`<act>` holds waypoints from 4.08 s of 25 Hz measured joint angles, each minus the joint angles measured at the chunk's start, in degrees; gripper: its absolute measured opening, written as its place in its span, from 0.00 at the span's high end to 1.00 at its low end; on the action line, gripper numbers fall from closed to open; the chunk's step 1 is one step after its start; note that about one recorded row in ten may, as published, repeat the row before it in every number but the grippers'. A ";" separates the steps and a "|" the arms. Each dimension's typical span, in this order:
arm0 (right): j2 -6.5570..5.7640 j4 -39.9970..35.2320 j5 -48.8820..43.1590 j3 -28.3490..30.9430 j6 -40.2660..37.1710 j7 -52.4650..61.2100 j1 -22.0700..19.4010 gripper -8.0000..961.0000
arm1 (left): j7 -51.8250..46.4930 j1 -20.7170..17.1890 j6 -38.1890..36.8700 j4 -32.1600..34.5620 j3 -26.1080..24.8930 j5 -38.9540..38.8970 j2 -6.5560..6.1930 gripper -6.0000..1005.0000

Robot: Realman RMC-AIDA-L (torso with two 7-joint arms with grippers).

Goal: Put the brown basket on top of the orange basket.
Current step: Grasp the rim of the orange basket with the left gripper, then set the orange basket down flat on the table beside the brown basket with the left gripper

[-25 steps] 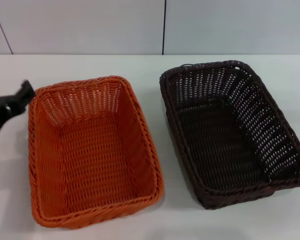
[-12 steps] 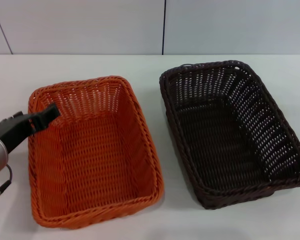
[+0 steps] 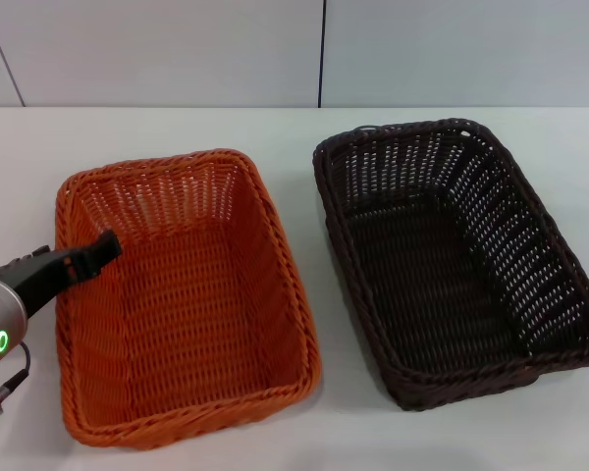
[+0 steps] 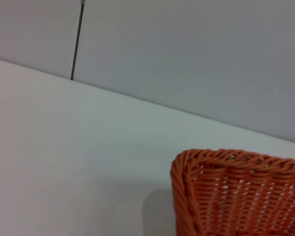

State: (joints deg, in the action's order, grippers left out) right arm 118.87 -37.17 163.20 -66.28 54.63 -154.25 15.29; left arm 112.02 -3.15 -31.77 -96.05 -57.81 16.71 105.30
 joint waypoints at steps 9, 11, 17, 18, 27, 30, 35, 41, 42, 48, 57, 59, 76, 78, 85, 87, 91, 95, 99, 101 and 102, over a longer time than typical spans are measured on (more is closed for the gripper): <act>0.13 -0.42 -0.05 -0.74 0.19 0.00 -0.29 0.55 | 0.04 0.46 -1.09 1.08 0.16 -0.20 -0.42 0.20; 0.14 -0.48 -0.06 -0.78 0.19 0.00 -0.31 0.55 | 0.06 0.15 -1.12 1.06 0.31 -0.24 -0.47 0.20; 0.23 -0.93 -0.08 -0.79 0.20 0.00 -0.40 0.55 | 0.33 -0.04 -1.26 1.28 0.80 -0.49 -0.58 0.20; 0.24 -0.96 -0.08 -0.79 0.21 0.00 -0.40 0.55 | 0.33 -0.04 -1.26 1.28 0.80 -0.49 -0.58 0.22; 0.22 -1.33 0.09 -1.49 0.22 0.01 -0.60 0.55 | 1.28 0.37 -1.46 1.30 1.65 -0.56 -0.87 0.43; 0.23 -1.33 0.12 -1.49 0.22 0.01 -0.66 0.55 | 1.58 0.49 -1.69 1.36 1.92 -0.28 -1.16 0.49; 0.33 -1.33 0.16 -1.48 0.34 0.05 -0.87 0.55 | 2.44 0.88 -1.71 1.25 2.22 1.14 -1.32 0.64; 0.47 -1.33 0.27 -1.48 0.59 0.12 -1.16 0.55 | 2.94 0.58 -1.43 -0.32 2.17 4.69 -2.15 0.80; 0.50 -1.33 0.27 -1.48 0.73 0.12 -1.28 0.55 | 2.98 0.81 -1.25 -0.55 2.06 4.78 -3.21 0.80; 0.57 -1.39 0.28 -1.34 1.09 0.12 -2.13 0.55 | 7.47 2.13 2.34 -0.93 -0.30 1.25 -8.63 0.81; 0.67 -1.32 0.36 -0.95 1.11 0.28 -3.19 0.55 | 14.94 8.99 7.50 0.39 -2.07 -12.99 -20.02 0.81; 0.67 -1.27 0.37 -0.87 1.04 0.26 -3.24 0.55 | 15.55 11.40 8.15 1.08 -1.17 -16.58 -22.98 0.81; 0.66 -0.61 0.37 0.85 0.92 0.03 -3.48 0.55 | 20.79 20.71 23.46 5.51 4.91 -34.16 -36.59 0.82; 0.65 -0.55 0.36 0.85 0.95 0.03 -3.50 0.55 | 20.51 20.68 26.16 6.14 4.96 -34.73 -36.75 0.82; 0.58 -0.53 0.36 0.90 1.09 0.00 -3.72 0.56 | 11.51 19.89 46.41 12.58 5.36 -31.81 -37.20 0.82; 0.57 -0.53 0.36 0.89 1.26 0.00 -3.76 0.56 | 0.10 20.84 61.54 21.41 4.85 -24.50 -35.76 0.82; 0.60 -0.53 0.35 0.71 1.87 0.00 -3.82 0.56 | -24.31 23.30 93.38 44.30 -9.97 2.58 -23.44 0.82; 0.63 -0.65 0.36 0.32 2.32 0.00 -4.08 0.56 | -38.54 23.70 107.26 51.04 -41.51 37.04 -9.47 0.82; 0.67 -1.08 0.36 -0.17 2.63 0.02 -4.39 0.56 | -44.65 28.47 117.98 41.07 -72.14 72.88 0.73 0.82; 0.70 -1.11 0.36 -0.47 2.64 0.03 -4.39 0.56 | -44.93 30.57 120.64 37.84 -79.42 83.86 2.18 0.82; 0.72 -1.11 0.36 -0.61 2.64 0.03 -4.36 0.56 | -44.93 31.08 120.82 36.79 -81.00 86.50 2.39 0.82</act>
State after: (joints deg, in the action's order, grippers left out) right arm 119.59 -38.28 163.56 -66.88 57.27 -154.22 10.93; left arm 67.09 27.93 89.05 -59.26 -138.81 103.21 107.69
